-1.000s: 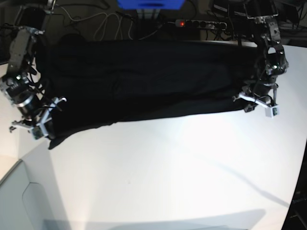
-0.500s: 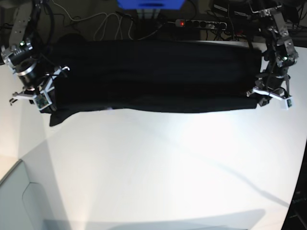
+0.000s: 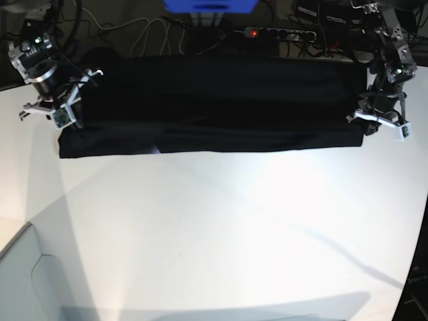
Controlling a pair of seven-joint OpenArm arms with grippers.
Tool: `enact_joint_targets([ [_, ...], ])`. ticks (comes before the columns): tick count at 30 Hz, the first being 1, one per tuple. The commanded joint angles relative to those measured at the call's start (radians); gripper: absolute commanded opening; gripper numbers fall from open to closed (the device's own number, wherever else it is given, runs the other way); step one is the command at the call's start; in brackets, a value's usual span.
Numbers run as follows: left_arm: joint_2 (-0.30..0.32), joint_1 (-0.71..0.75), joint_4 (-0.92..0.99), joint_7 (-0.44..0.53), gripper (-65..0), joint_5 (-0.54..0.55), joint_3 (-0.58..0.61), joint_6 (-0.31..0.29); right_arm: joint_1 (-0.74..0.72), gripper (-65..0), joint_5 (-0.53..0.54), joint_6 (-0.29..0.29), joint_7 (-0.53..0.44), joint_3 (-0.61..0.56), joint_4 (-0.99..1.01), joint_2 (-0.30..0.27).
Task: Fold the T-shirt properly
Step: 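Lay the folded hem over the collar edge with both grippers, then hold the folded shirt edge with both grippers and smooth it flat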
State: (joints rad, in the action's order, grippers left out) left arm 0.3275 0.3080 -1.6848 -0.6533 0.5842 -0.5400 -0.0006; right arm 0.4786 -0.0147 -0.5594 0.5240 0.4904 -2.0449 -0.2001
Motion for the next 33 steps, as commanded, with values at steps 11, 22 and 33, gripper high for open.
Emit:
enact_joint_targets([
  [11,0.023,0.059,-0.022,0.019,-65.0,0.004,-0.005,0.0,0.045,-64.9,0.003,-0.003,-0.018,0.018,0.03,-0.012],
  [22,0.019,0.081,-0.031,0.025,-65.0,-0.003,-0.005,0.0,0.036,-64.6,0.005,-0.003,-0.02,0.012,0.131,-0.011],
  [33,0.019,0.078,-0.031,0.023,-65.0,-0.003,-0.005,0.0,0.036,-46.6,0.005,-0.003,-0.018,0.011,0.131,-0.011],
])
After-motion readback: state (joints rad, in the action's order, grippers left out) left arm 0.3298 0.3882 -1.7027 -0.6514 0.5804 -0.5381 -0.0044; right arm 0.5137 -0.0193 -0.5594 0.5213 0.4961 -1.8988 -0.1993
